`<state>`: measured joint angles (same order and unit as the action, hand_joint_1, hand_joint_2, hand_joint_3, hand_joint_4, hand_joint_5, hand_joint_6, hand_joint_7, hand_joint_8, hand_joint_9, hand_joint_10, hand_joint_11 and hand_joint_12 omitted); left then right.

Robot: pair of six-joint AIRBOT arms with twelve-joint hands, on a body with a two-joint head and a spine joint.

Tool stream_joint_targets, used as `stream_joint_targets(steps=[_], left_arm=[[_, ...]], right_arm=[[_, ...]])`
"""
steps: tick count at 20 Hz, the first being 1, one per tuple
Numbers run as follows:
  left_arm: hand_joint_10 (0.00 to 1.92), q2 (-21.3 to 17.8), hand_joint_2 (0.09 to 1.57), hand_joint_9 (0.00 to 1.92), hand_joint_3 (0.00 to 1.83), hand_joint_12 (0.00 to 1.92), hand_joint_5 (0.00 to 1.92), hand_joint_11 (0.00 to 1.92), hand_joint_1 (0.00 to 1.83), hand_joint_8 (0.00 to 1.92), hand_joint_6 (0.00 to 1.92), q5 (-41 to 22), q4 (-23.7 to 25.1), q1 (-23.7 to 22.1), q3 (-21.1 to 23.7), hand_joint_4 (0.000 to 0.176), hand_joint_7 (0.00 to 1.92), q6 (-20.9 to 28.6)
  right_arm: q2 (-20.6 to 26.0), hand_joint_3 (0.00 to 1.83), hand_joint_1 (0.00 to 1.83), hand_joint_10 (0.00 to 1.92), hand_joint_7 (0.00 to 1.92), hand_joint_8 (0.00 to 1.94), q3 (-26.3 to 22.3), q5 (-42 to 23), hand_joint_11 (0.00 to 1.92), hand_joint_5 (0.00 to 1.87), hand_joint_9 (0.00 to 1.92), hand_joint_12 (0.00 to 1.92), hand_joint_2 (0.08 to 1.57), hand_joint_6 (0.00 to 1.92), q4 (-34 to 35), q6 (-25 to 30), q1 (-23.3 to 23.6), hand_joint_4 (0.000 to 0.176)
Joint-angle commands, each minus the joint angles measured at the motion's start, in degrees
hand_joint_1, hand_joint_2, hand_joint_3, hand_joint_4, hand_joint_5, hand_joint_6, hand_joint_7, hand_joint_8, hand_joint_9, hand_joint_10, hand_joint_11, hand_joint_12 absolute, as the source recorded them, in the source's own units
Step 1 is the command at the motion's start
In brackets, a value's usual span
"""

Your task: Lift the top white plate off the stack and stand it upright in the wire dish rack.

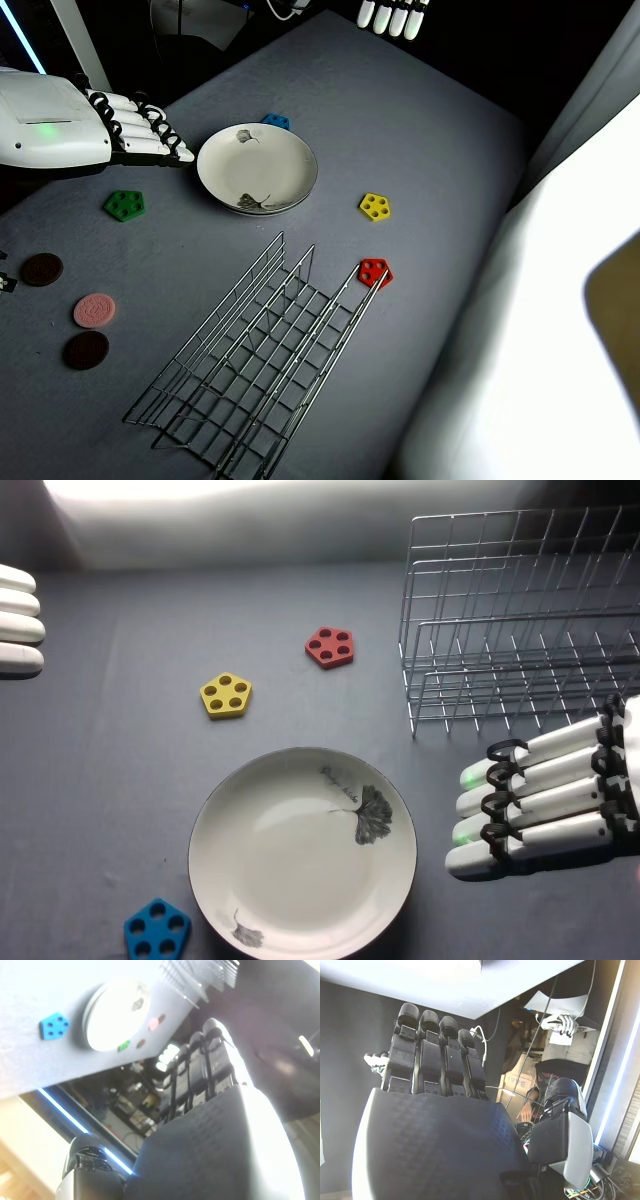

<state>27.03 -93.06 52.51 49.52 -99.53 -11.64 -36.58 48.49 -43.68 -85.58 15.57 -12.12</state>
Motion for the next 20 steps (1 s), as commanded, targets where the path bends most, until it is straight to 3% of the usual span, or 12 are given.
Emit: stream_joint_targets(steps=[1,7,9,12,20], left_arm=[[0.0,-0.34,0.99,0.11,0.0,0.13,0.1,0.11,0.01,0.0,0.0,-4.68,-5.18,-1.08,-0.48,0.0,0.11,0.61],[0.01,-0.38,0.99,0.12,0.0,0.11,0.11,0.11,0.01,0.01,0.0,-6.25,-4.28,0.1,-1.17,0.0,0.13,2.33],[0.01,-0.25,0.99,0.13,0.0,0.1,0.11,0.1,0.01,0.01,0.0,-6.28,-4.93,0.06,-1.73,0.0,0.14,5.53],[0.01,-0.31,0.99,0.13,0.0,0.09,0.1,0.09,0.0,0.0,0.0,-6.27,-2.61,0.51,-1.21,0.0,0.13,5.35],[0.01,-1.05,1.0,0.09,0.0,0.08,0.08,0.08,0.01,0.0,0.0,-6.27,-2.12,0.98,-1.22,0.0,0.1,5.16]], right_arm=[[0.38,0.0,0.0,0.0,0.18,0.0,-0.02,-2.85,0.15,0.12,0.18,0.01,0.97,0.0,3.64,0.11,0.29,0.0],[0.33,0.0,0.0,0.01,0.23,0.01,0.01,-2.85,0.22,0.17,0.24,0.04,0.95,0.02,3.51,0.11,0.26,0.0],[0.3,0.0,0.01,0.01,0.22,0.01,0.01,-2.85,0.21,0.16,0.23,0.03,0.96,0.01,3.42,0.1,0.25,0.0],[0.28,0.0,0.0,0.02,0.25,0.01,0.01,-2.85,0.25,0.19,0.26,0.04,0.95,0.01,3.28,0.07,0.25,0.0],[0.25,0.0,0.0,0.0,0.23,0.0,0.01,-2.85,0.23,0.17,0.24,0.01,0.96,0.0,3.18,-0.01,0.23,0.0]])
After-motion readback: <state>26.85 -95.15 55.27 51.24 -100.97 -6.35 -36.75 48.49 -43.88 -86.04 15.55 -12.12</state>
